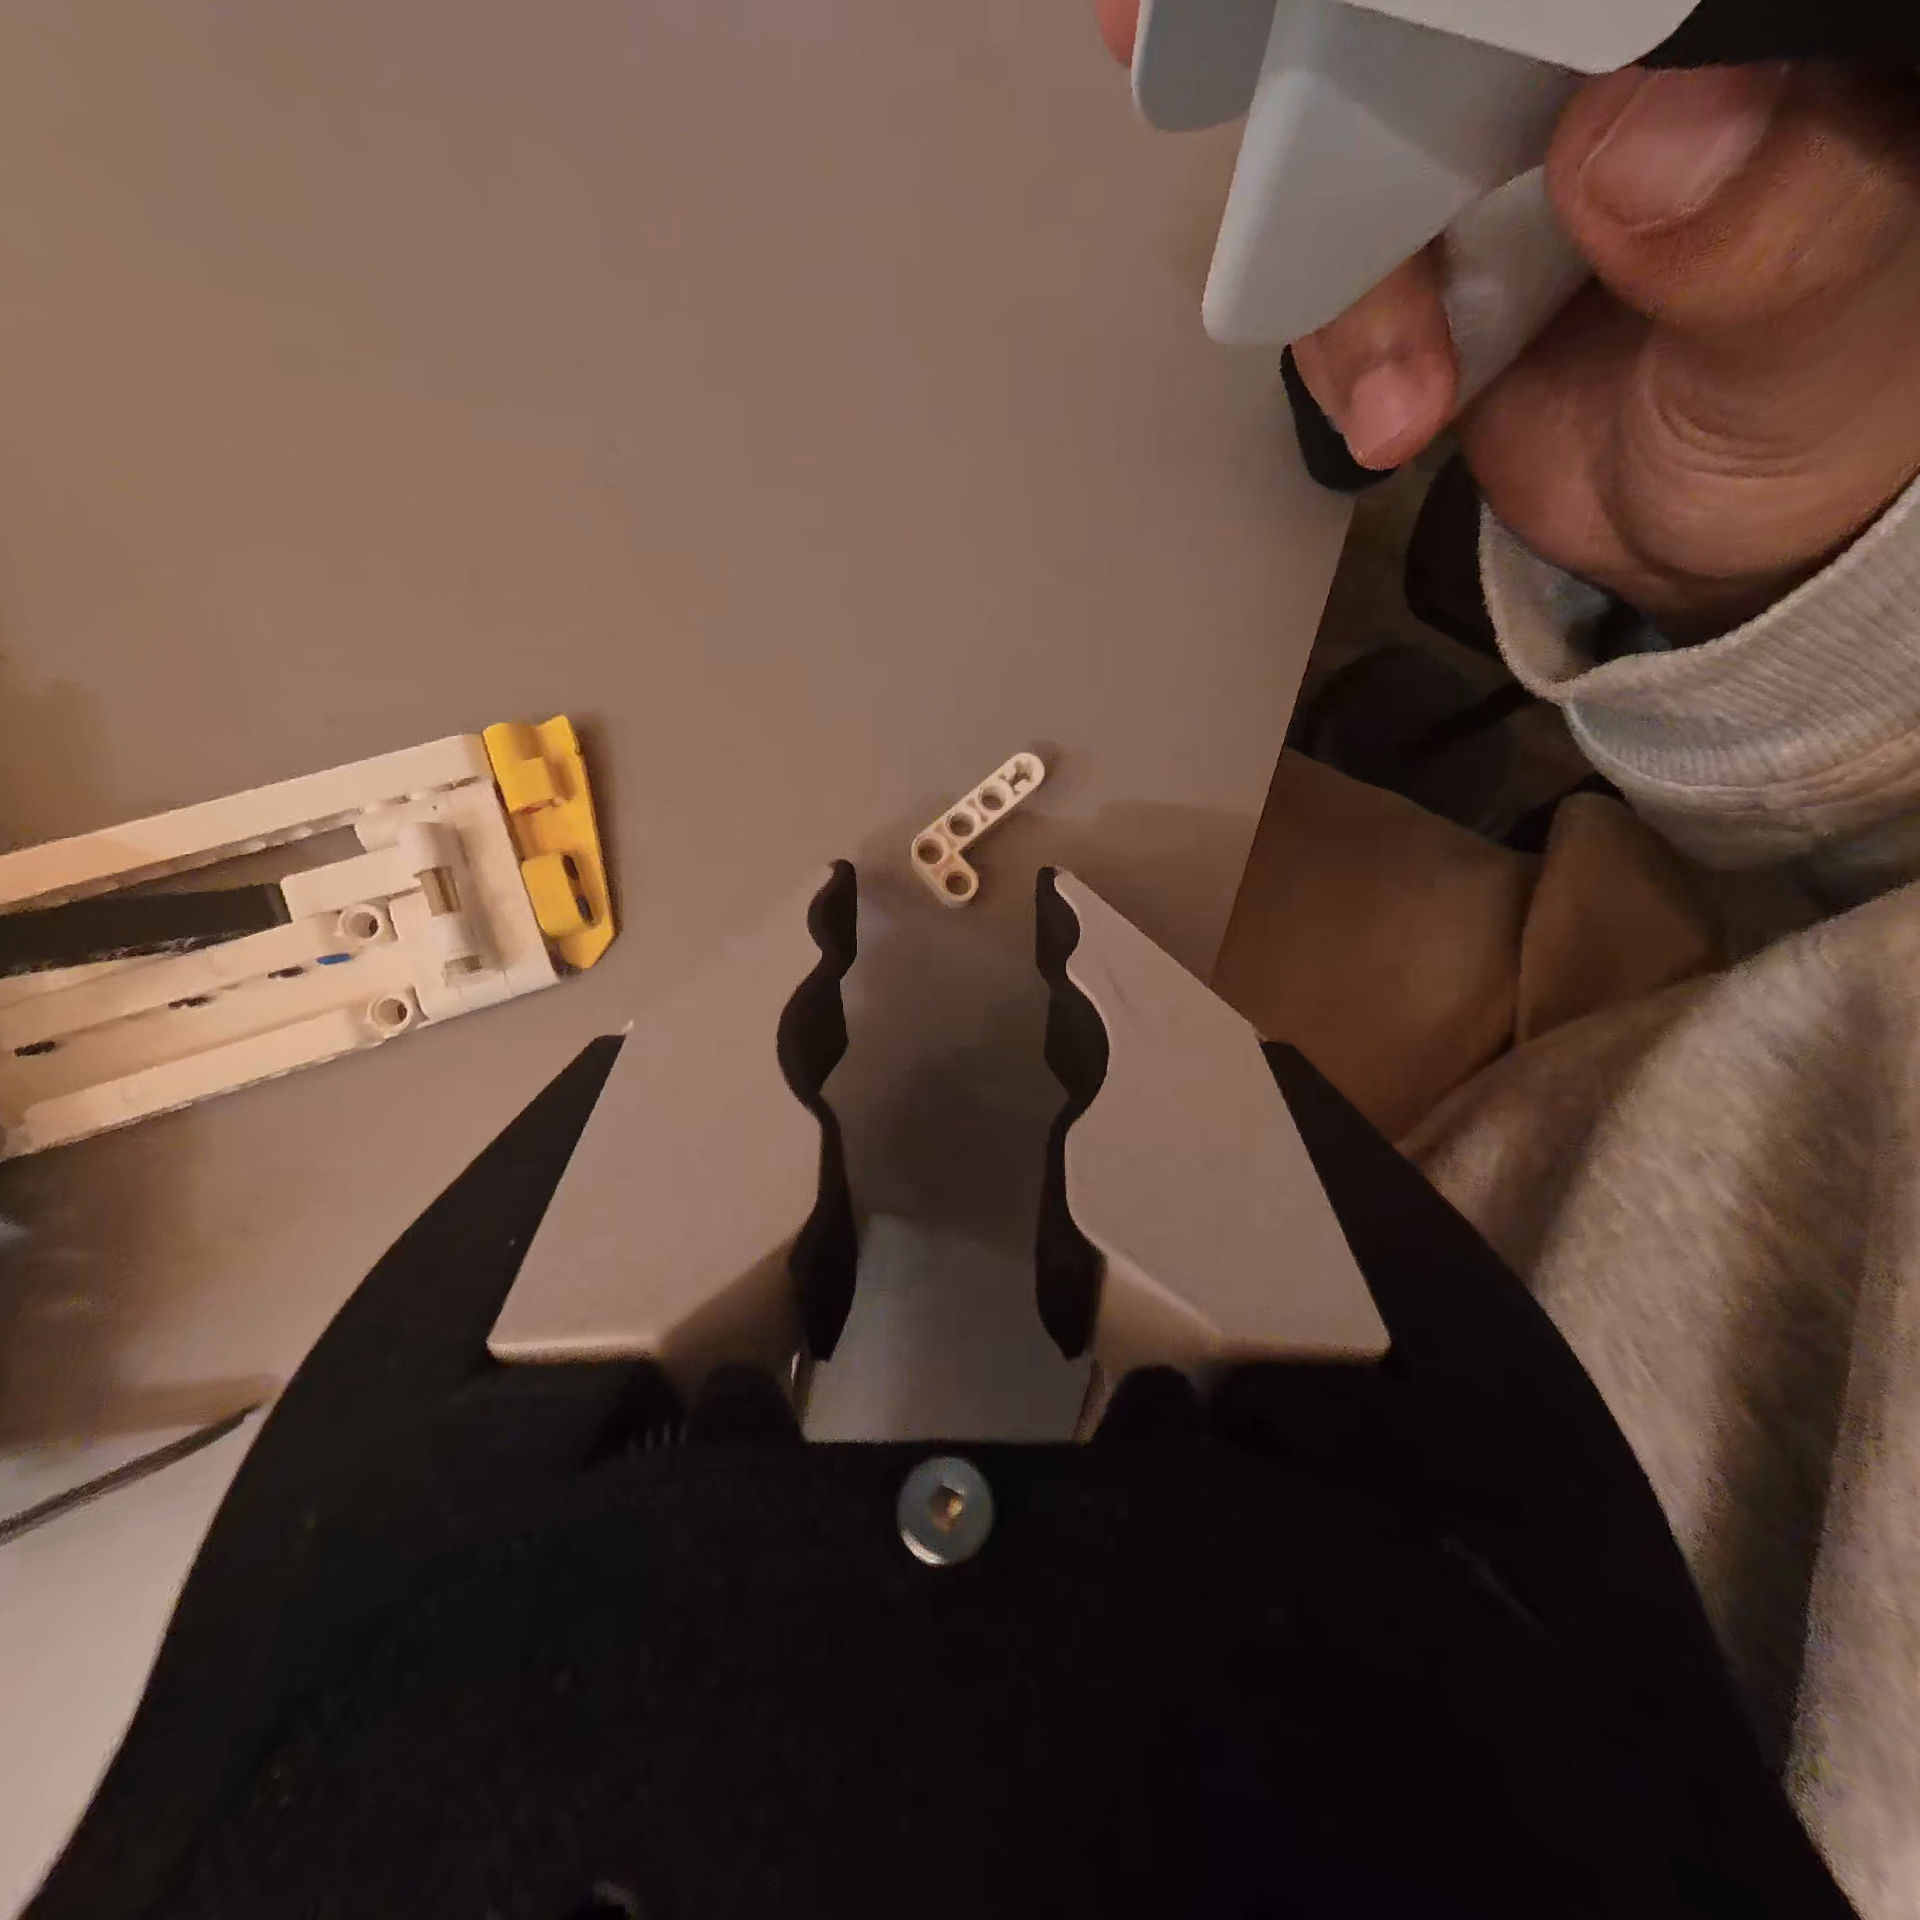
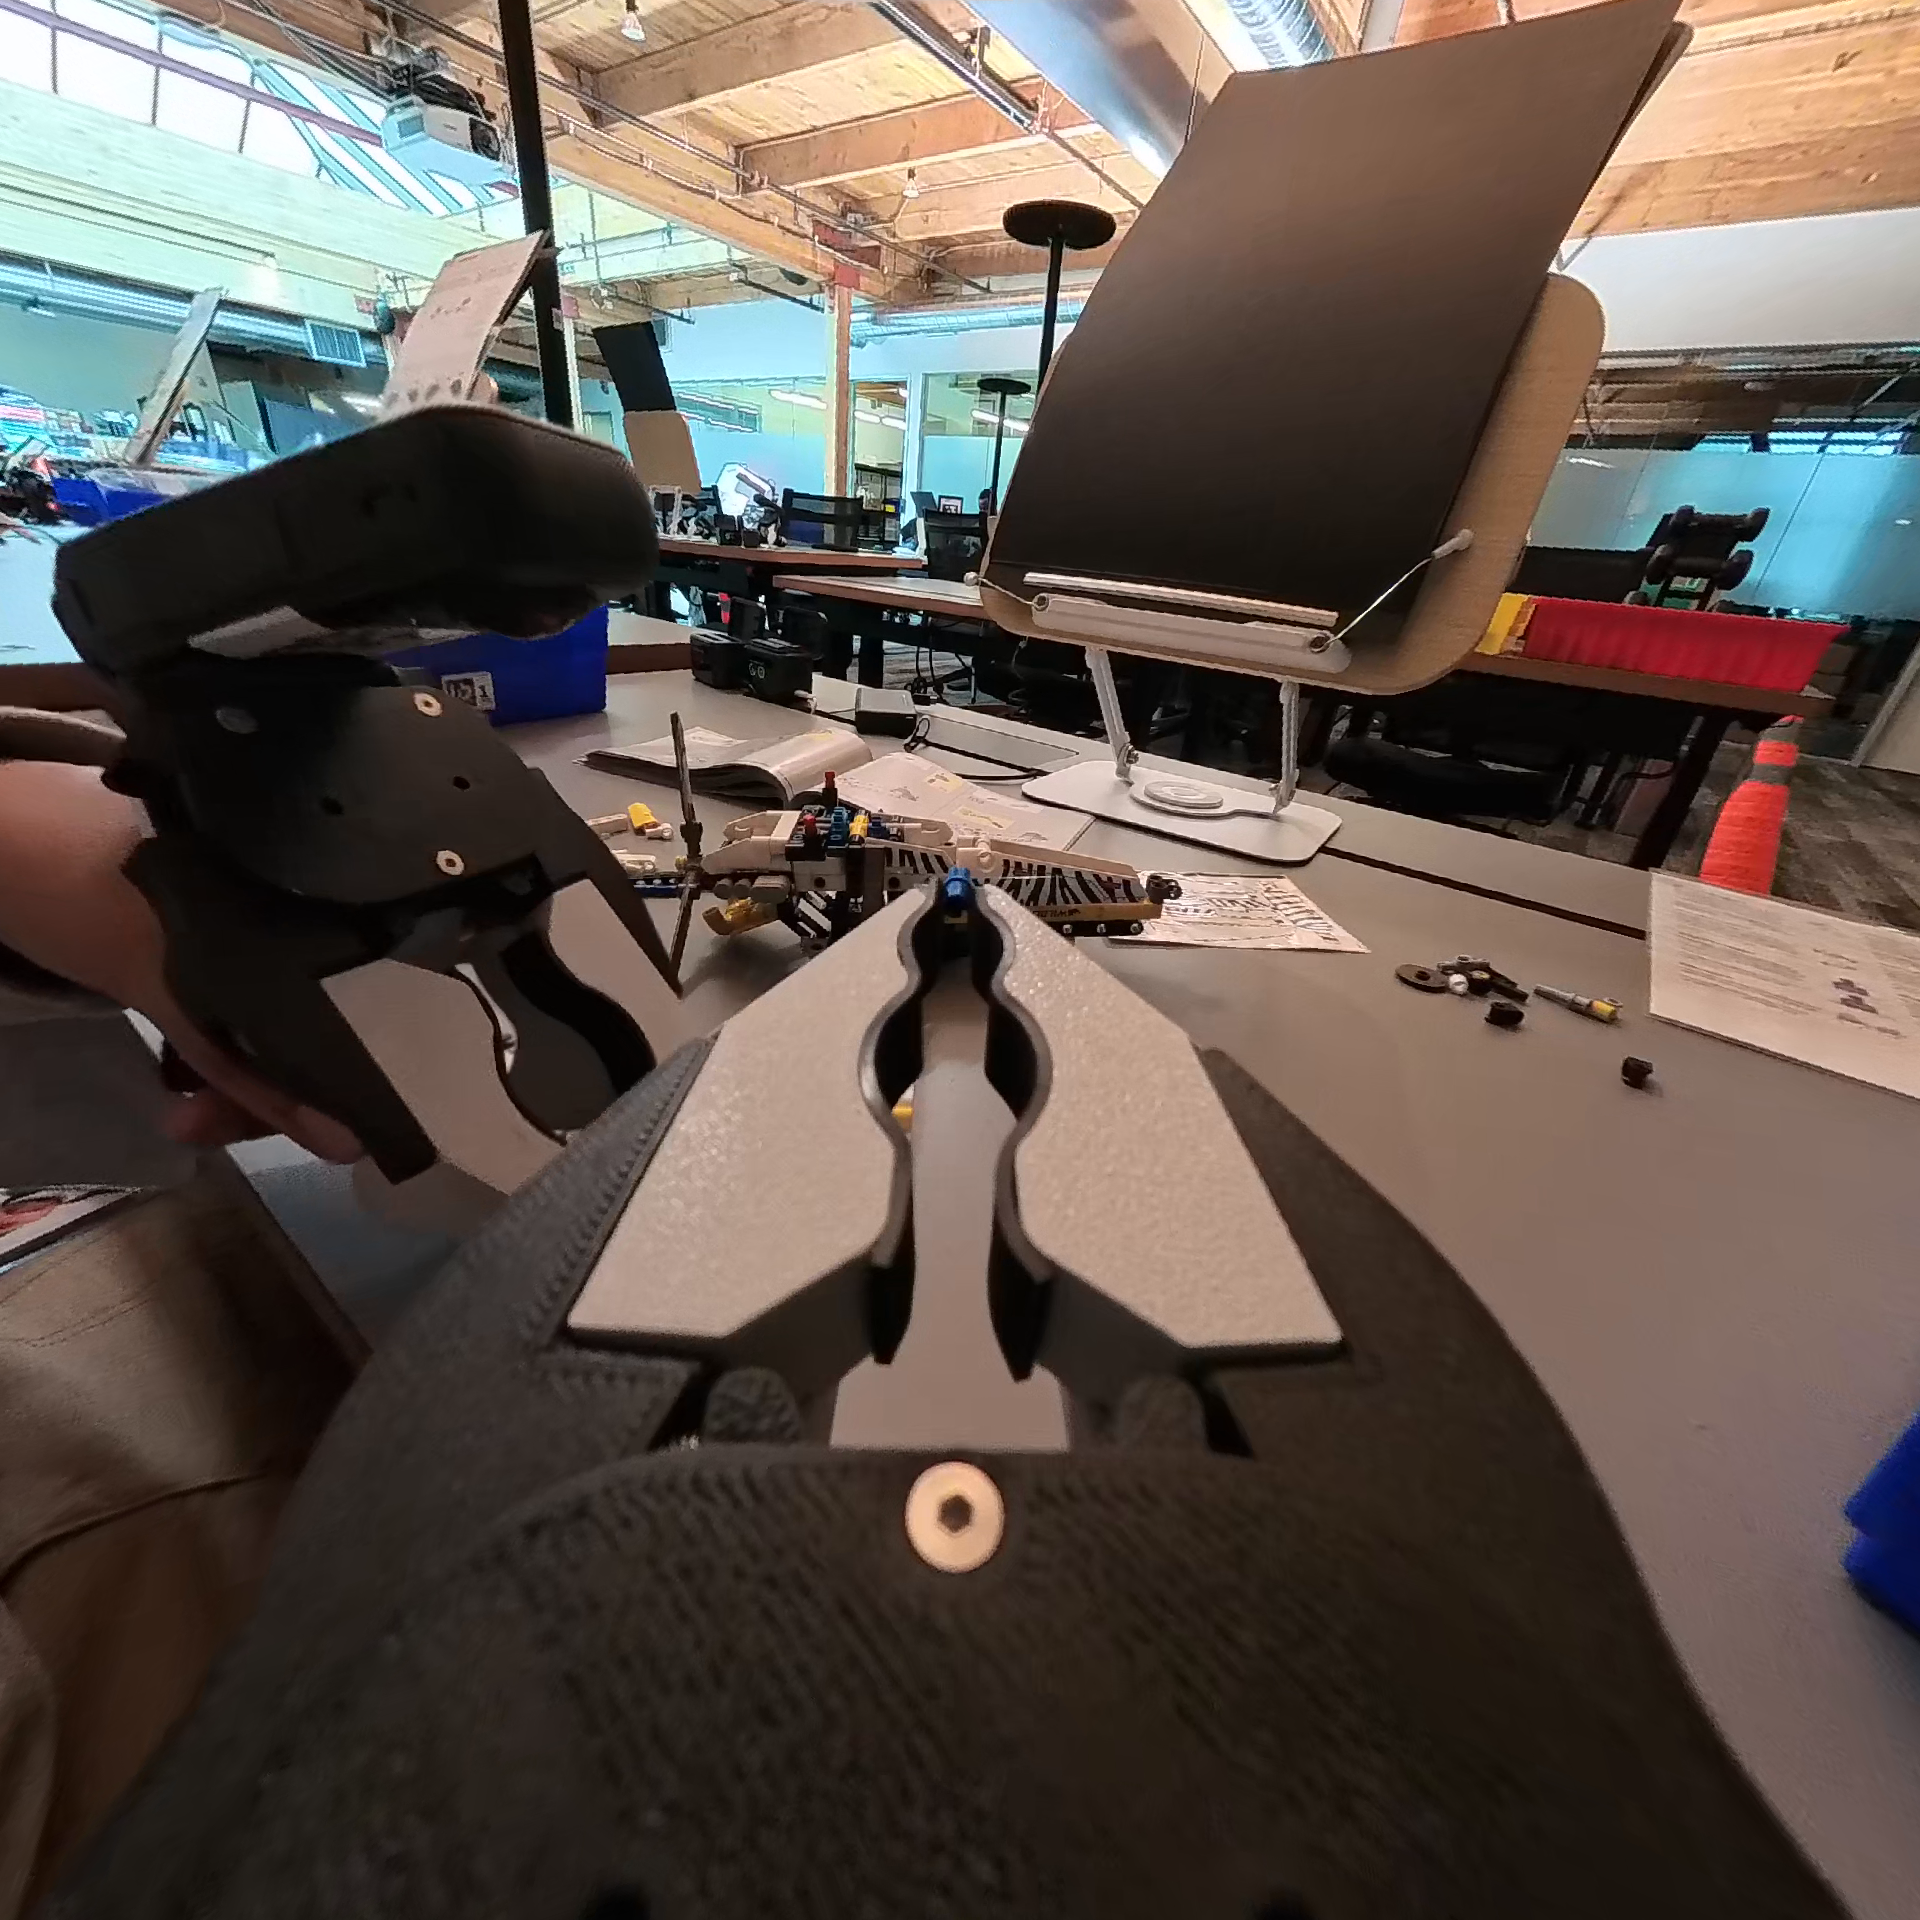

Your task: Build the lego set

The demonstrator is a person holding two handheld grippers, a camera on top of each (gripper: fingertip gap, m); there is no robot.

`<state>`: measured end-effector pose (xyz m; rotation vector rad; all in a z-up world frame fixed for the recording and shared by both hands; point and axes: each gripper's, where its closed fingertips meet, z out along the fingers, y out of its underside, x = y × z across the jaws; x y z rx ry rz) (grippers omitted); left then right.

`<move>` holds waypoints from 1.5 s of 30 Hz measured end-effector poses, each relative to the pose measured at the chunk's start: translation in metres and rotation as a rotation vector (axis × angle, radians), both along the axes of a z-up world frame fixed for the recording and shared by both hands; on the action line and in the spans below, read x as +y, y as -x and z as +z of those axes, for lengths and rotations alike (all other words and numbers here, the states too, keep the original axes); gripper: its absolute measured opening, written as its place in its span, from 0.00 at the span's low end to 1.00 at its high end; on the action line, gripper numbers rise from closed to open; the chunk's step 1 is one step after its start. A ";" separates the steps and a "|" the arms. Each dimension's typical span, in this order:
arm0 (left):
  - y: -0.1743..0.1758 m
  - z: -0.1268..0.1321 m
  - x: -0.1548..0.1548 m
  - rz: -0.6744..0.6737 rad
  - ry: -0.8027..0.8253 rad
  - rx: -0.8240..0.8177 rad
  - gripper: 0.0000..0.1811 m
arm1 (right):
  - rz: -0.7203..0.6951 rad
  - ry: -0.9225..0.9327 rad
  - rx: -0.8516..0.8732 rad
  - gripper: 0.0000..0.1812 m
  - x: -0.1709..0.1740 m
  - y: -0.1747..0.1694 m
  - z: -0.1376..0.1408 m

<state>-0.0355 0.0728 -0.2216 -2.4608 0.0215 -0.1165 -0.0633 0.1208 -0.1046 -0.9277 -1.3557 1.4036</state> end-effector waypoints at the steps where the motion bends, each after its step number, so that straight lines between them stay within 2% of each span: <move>1: 0.000 -0.001 0.001 -0.007 0.003 0.010 0.19 | 0.001 0.001 0.001 0.01 0.000 0.000 0.000; 4: -0.001 -0.005 0.001 -0.046 0.018 0.067 0.20 | 0.004 0.008 0.003 0.01 0.000 -0.001 0.001; 6: -0.001 -0.004 0.001 -0.053 0.018 0.080 0.16 | 0.006 0.013 0.006 0.01 0.001 -0.001 0.001; 12: -0.004 -0.005 0.002 -0.042 0.009 0.066 0.07 | 0.008 0.015 0.007 0.01 0.001 -0.001 0.001; 17: 0.000 -0.002 -0.001 0.014 0.013 0.069 0.07 | 0.010 0.015 0.004 0.01 0.001 -0.002 0.001; 26: 0.005 0.012 -0.018 0.140 -0.021 -0.166 0.03 | 0.101 0.024 -0.085 0.01 -0.008 -0.003 -0.008; 29: 0.010 0.012 -0.020 0.165 -0.022 -0.205 0.04 | 0.227 -0.014 -0.212 0.01 -0.025 -0.007 -0.024; 32: 0.014 0.008 -0.022 0.171 -0.007 -0.195 0.03 | 0.259 -0.113 -0.293 0.01 -0.031 -0.010 -0.040; 37: 0.015 0.005 -0.023 0.193 0.021 -0.282 0.02 | 0.493 -0.272 -0.384 0.01 -0.065 -0.037 -0.066; 40: 0.019 0.006 -0.023 0.180 0.047 -0.284 0.02 | 0.499 -0.353 -0.458 0.01 -0.068 -0.039 -0.083; 45: 0.020 0.007 -0.021 0.133 0.091 -0.302 0.02 | 0.402 -0.463 -0.532 0.01 -0.059 -0.031 -0.102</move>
